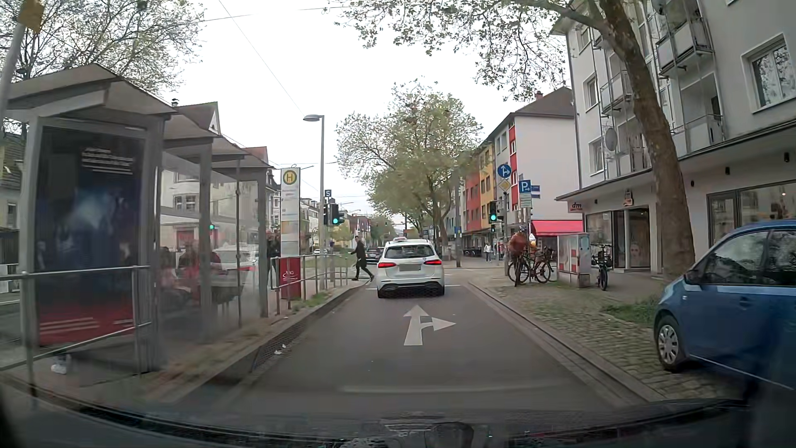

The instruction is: Follow the waypoints while adhering to traffic rules and regulations

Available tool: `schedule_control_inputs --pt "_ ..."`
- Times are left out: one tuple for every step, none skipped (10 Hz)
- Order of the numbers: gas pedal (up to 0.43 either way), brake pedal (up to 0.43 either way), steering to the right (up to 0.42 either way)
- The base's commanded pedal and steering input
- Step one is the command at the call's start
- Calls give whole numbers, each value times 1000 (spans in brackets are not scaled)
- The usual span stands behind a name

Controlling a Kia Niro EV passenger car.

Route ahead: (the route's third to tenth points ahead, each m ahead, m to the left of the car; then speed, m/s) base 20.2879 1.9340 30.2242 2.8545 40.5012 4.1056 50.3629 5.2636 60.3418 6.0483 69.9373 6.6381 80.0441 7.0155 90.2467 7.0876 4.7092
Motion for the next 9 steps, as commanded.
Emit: schedule_control_inputs --pt "0 24 1" --pt "0 0 1" --pt "0 0 1" --pt "0 0 1" --pt "0 0 2" --pt "28 0 1" --pt "87 0 2" --pt "98 0 2" --pt "118 0 2"
